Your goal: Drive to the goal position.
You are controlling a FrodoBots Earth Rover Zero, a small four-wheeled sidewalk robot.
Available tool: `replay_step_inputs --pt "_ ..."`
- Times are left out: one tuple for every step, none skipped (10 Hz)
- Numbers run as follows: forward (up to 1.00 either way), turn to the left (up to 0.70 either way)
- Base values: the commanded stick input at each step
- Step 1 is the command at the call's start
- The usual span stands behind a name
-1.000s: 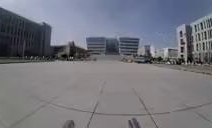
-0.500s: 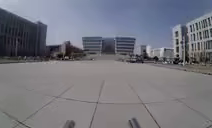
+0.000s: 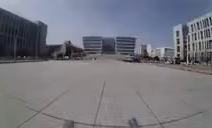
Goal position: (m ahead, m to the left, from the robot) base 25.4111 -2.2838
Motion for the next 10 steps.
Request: replay_step_inputs --pt "1.0 0.0" --pt "1.0 0.0" --pt "1.0 0.0" --pt "1.0 0.0" --pt "1.0 0.0" --pt "1.0 0.0" --pt "1.0 0.0" --pt "1.0 0.0" --pt "1.0 0.0" --pt "1.0 0.0"
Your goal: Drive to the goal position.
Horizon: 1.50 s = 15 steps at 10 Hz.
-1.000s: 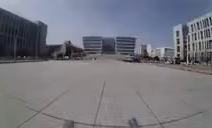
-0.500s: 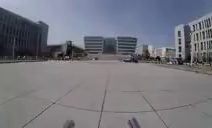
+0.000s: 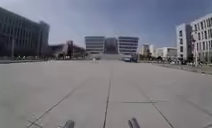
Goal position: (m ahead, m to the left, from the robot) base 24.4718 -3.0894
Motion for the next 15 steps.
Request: replay_step_inputs --pt "1.0 -0.13" --pt "1.0 -0.27" --pt "1.0 -0.27" --pt "1.0 -0.27" --pt "1.0 -0.2" --pt "1.0 -0.02" --pt "1.0 0.0" --pt "1.0 0.0" --pt "1.0 0.0" --pt "1.0 0.0" --pt "1.0 0.0" --pt "1.0 0.0" --pt "1.0 0.0" --pt "1.0 0.0" --pt "1.0 0.0"
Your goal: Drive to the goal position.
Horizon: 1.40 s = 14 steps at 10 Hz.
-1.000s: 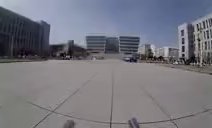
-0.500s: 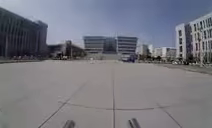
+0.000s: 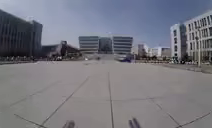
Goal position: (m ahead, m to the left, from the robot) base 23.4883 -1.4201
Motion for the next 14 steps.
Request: replay_step_inputs --pt "1.0 0.0" --pt "1.0 0.0" --pt "1.0 0.0" --pt "1.0 0.0" --pt "1.0 0.0" --pt "1.0 0.0" --pt "1.0 0.0" --pt "1.0 0.0" --pt "1.0 0.0" --pt "1.0 0.0" --pt "1.0 -0.02" --pt "1.0 -0.27" --pt "1.0 -0.27" --pt "1.0 -0.27"
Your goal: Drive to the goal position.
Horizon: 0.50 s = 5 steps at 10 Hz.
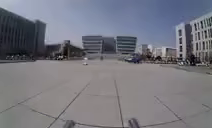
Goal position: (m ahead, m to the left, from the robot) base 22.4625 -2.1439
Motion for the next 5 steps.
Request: replay_step_inputs --pt "1.0 -0.03" --pt "1.0 0.0" --pt "1.0 0.0" --pt "1.0 0.0" --pt "1.0 0.0"
